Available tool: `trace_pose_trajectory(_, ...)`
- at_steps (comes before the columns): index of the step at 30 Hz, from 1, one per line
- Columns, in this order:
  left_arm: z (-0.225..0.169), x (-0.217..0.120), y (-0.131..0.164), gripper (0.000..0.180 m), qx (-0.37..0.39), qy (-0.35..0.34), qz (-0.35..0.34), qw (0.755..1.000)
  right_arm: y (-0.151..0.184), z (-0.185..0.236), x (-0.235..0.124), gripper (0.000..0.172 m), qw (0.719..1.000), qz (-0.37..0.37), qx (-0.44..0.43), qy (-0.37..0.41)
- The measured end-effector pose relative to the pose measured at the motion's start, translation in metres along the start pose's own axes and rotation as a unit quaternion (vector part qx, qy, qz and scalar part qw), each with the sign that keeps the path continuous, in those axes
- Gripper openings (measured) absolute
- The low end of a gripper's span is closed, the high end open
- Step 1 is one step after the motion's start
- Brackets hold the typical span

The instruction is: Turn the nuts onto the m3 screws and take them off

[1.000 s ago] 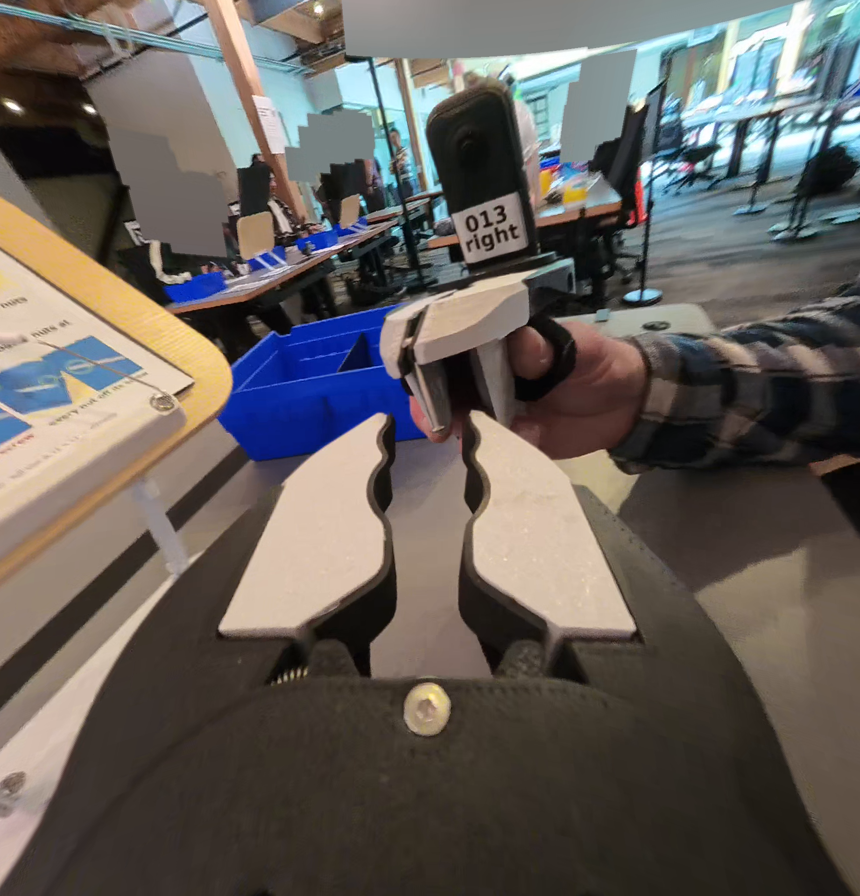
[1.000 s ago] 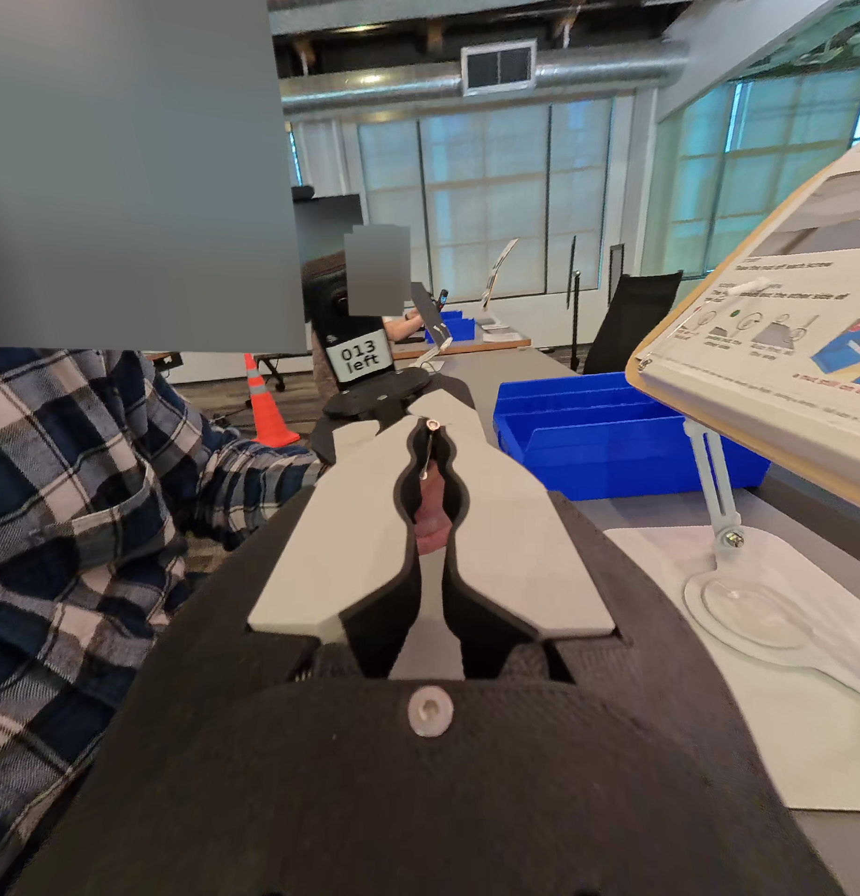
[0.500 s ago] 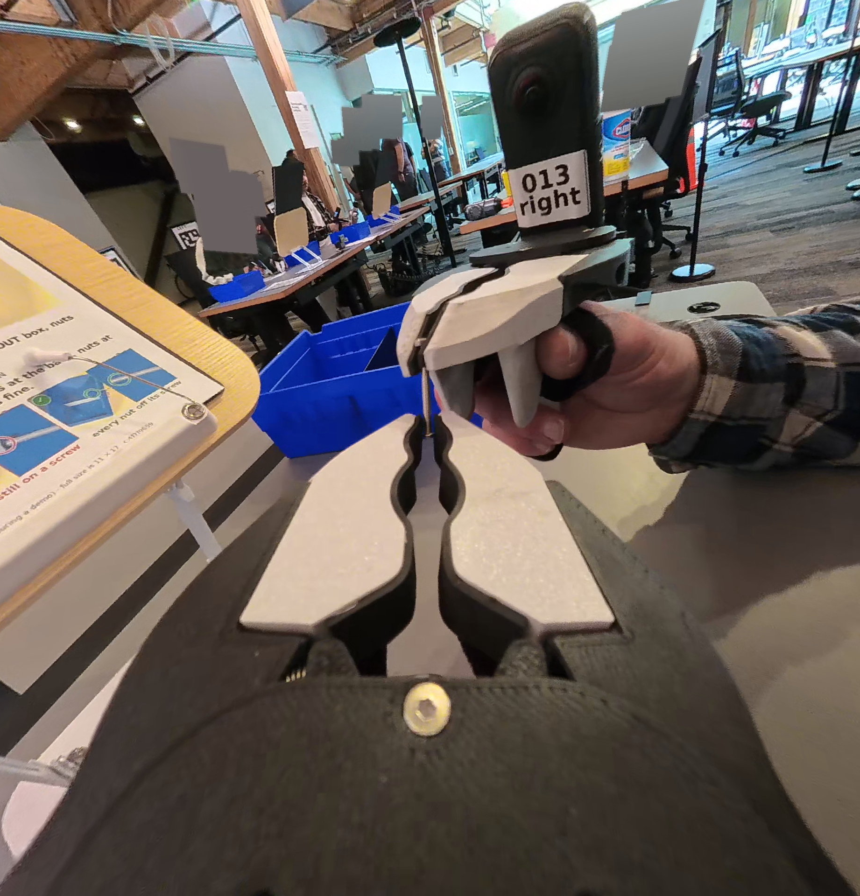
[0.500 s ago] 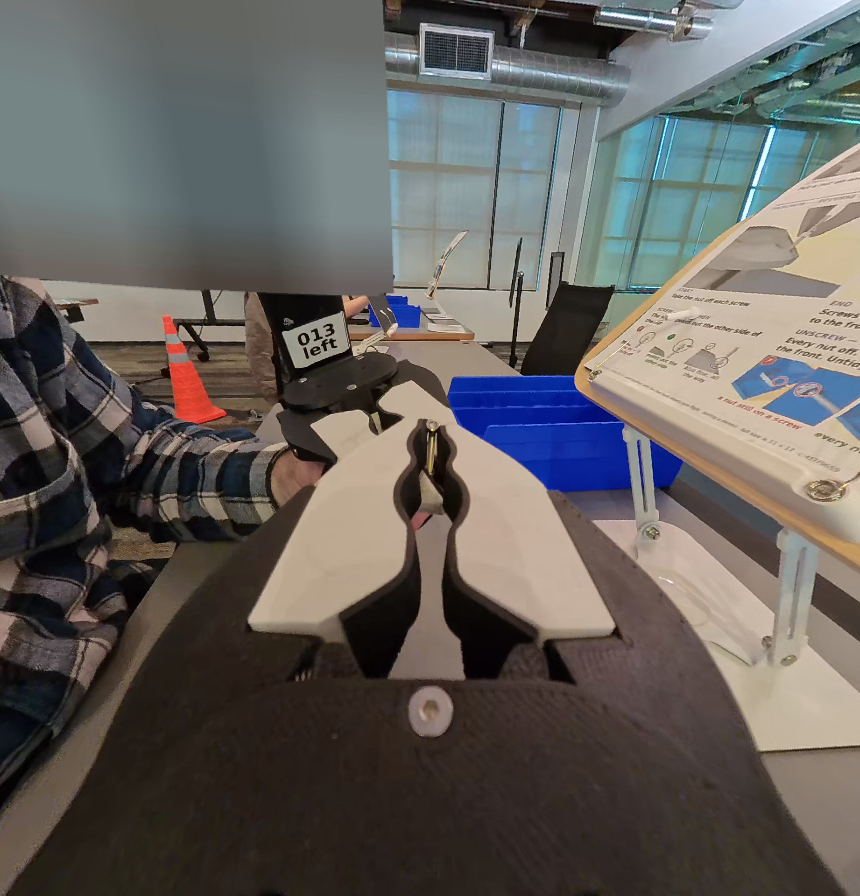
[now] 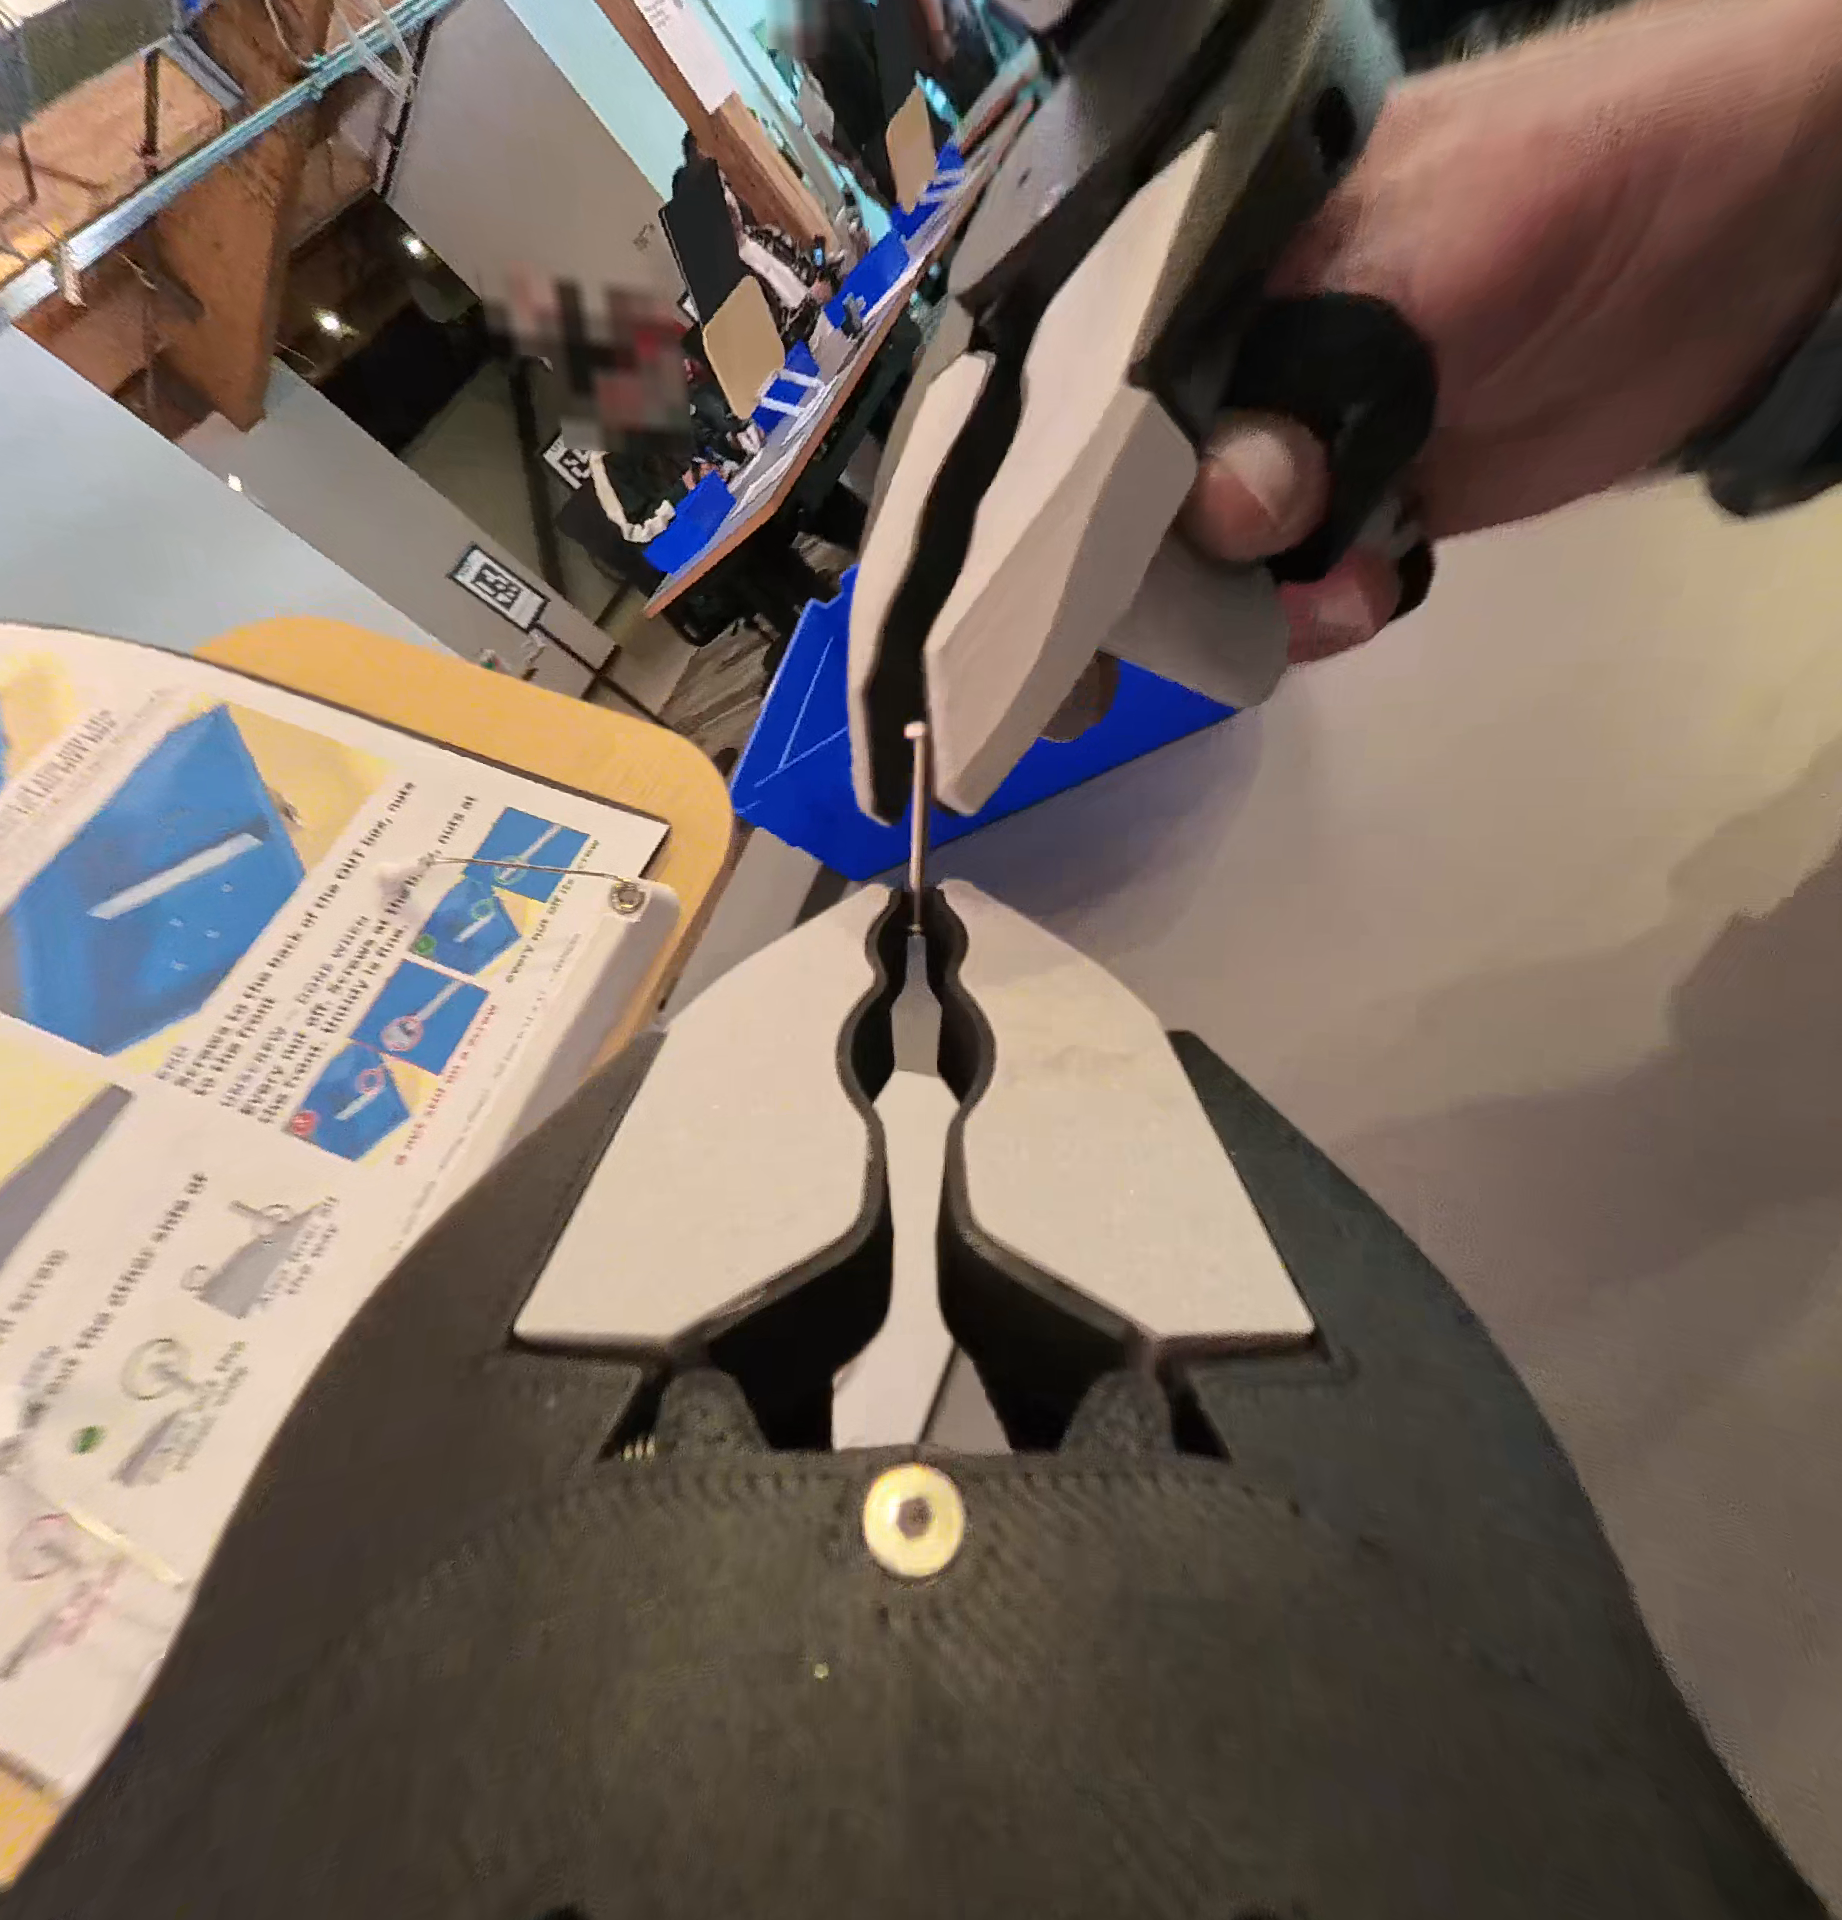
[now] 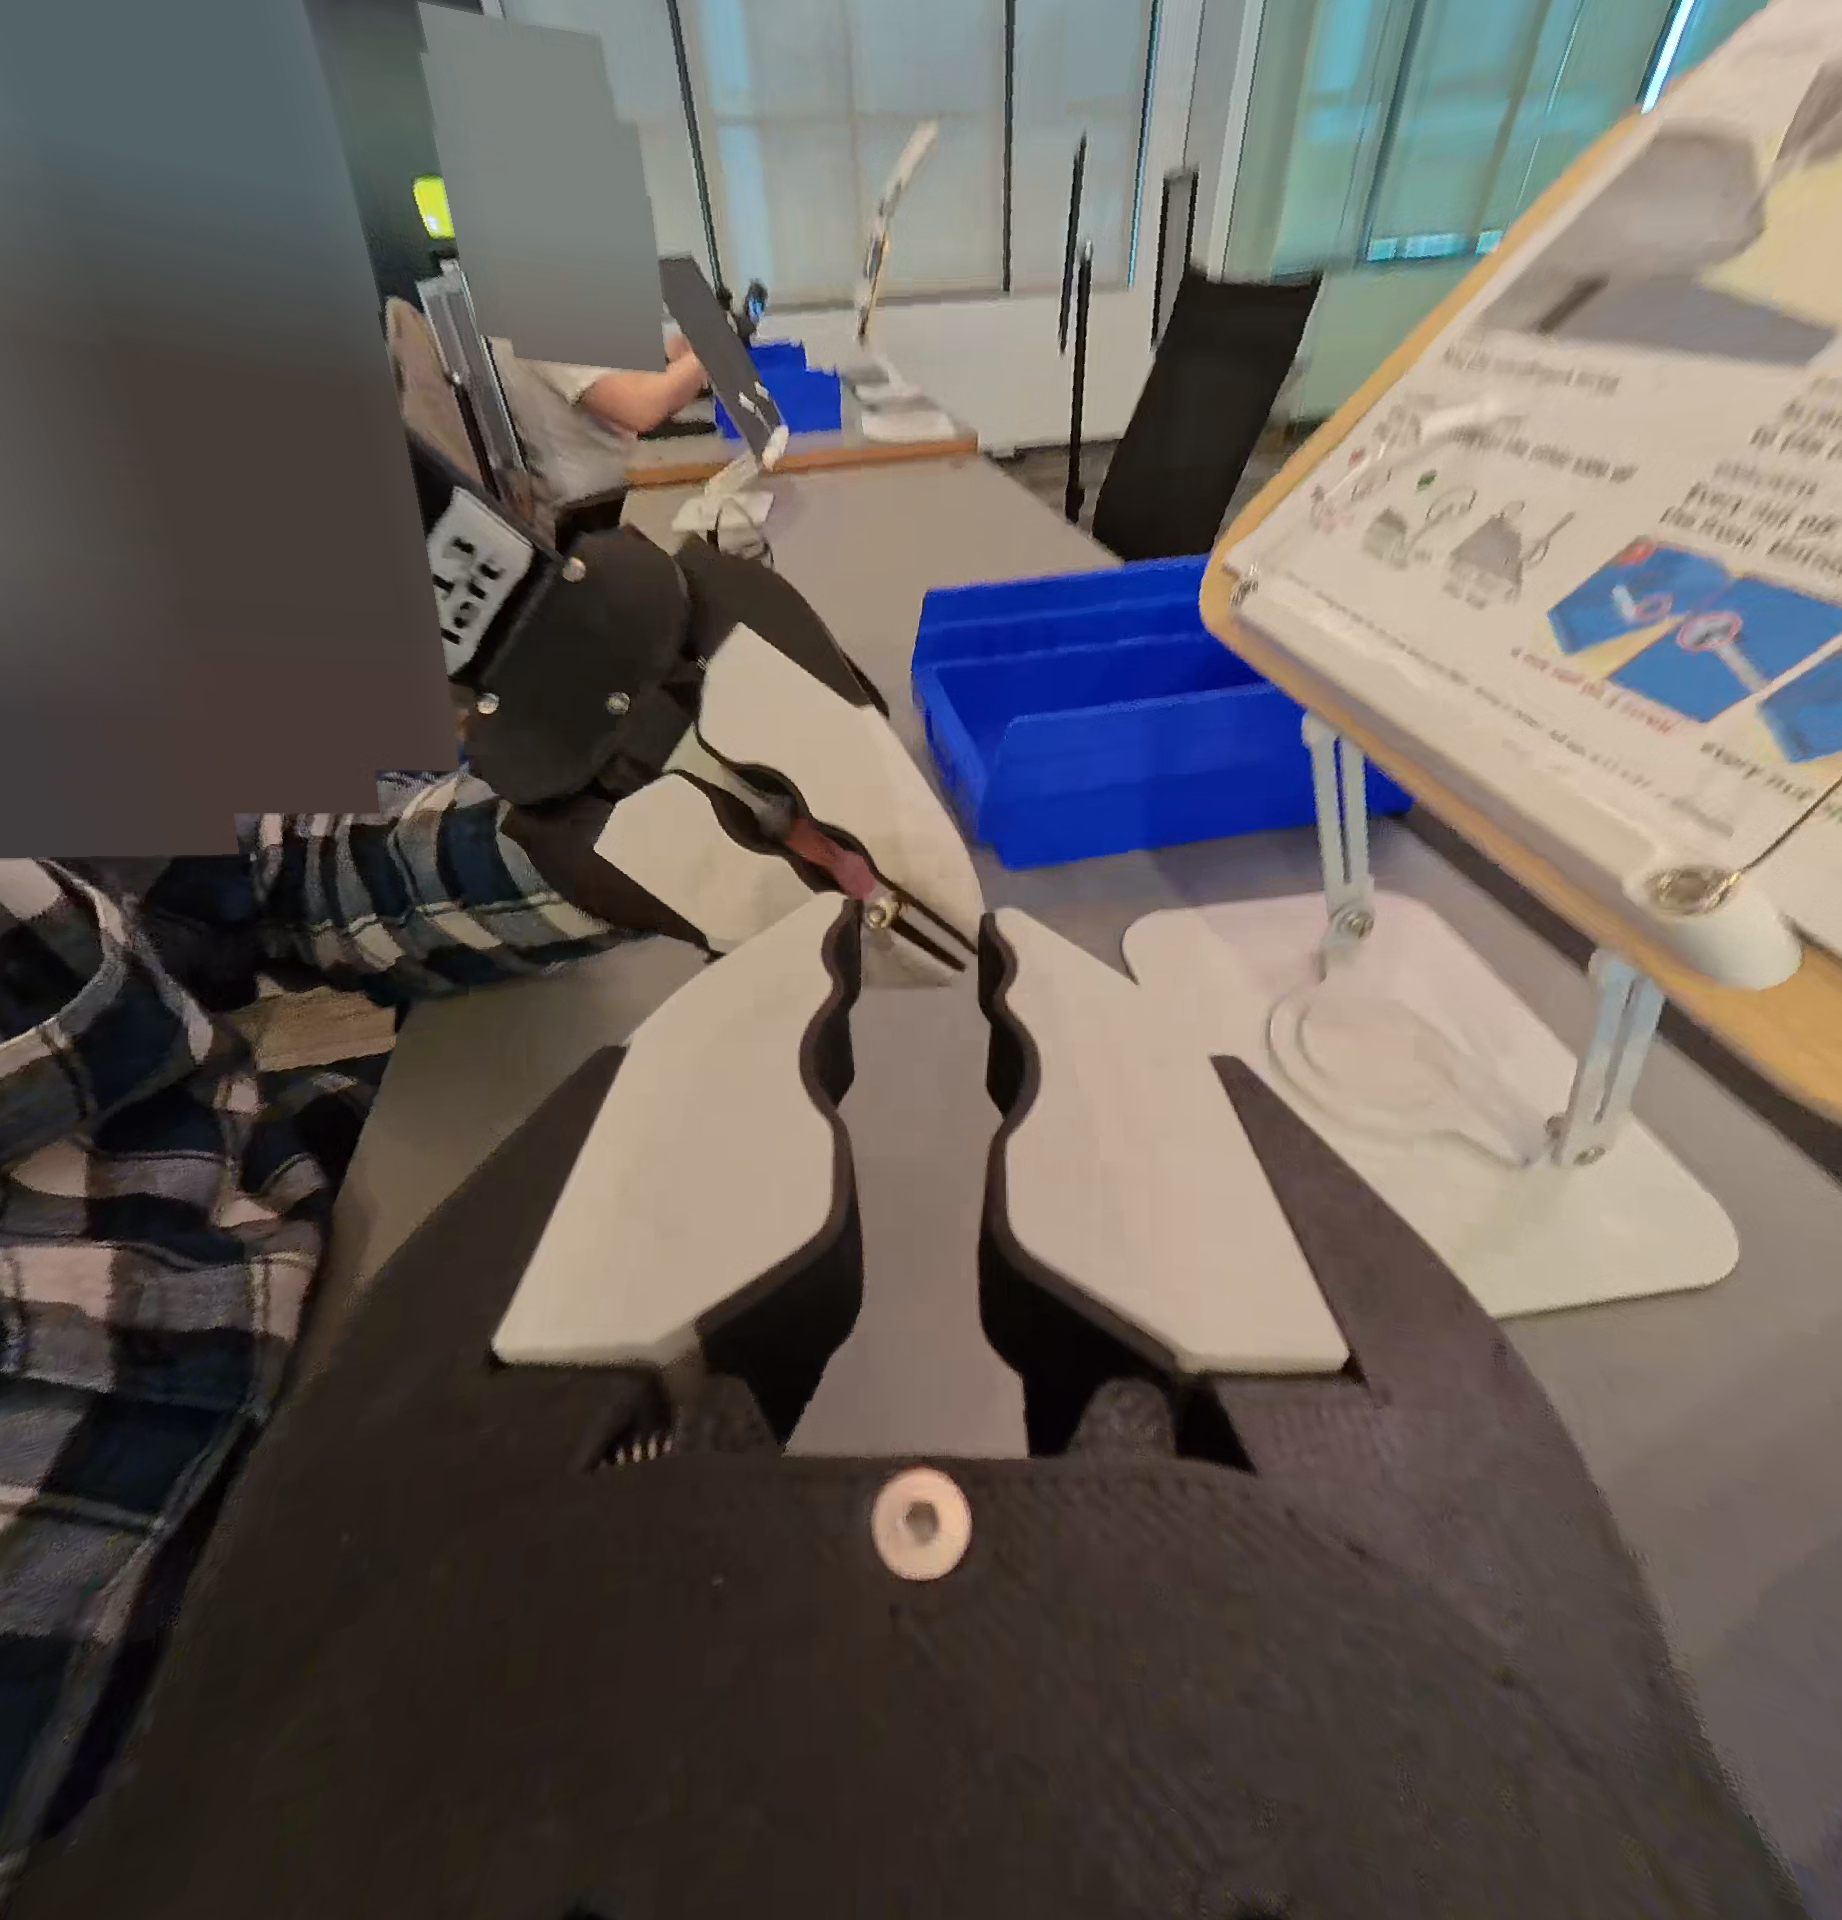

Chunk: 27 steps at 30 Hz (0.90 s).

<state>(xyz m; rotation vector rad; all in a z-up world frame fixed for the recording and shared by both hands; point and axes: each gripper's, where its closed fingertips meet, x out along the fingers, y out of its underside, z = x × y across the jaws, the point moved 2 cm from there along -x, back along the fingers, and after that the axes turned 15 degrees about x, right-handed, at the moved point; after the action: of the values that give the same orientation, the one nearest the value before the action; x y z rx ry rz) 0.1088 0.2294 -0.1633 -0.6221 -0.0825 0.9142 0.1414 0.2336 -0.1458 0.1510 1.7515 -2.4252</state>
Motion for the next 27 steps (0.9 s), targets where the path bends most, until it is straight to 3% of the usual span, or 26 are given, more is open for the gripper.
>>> trace_pose_trajectory(7, 0.005, 0.000, 0.008, 0.003, 0.092, -0.021, 0.054, 0.994, 0.005, 0.001, 0.005, 0.005, 0.998, 0.014, 0.064, 0.003)
trace_pose_trajectory(13, 0.005, -0.002, 0.008, 0.003, 0.088, -0.008, 0.053, 0.995, 0.005, 0.001, 0.006, 0.005, 0.999, 0.027, 0.030, 0.011)
trace_pose_trajectory(16, 0.002, -0.003, 0.008, 0.003, 0.052, 0.035, 0.035, 0.997, 0.007, 0.004, 0.007, 0.005, 0.998, 0.051, -0.043, 0.015)
trace_pose_trajectory(20, -0.002, -0.010, 0.001, 0.003, -0.051, 0.136, -0.031, 0.989, 0.009, 0.011, 0.006, 0.005, 0.985, 0.076, -0.157, 0.014)
trace_pose_trajectory(23, -0.008, -0.012, 0.002, 0.003, -0.132, 0.223, -0.058, 0.964, 0.009, 0.013, 0.007, 0.005, 0.966, 0.092, -0.239, 0.029)
trace_pose_trajectory(27, -0.016, -0.015, 0.008, 0.003, -0.217, 0.320, -0.093, 0.918, 0.016, 0.013, 0.013, 0.005, 0.921, 0.141, -0.359, 0.060)
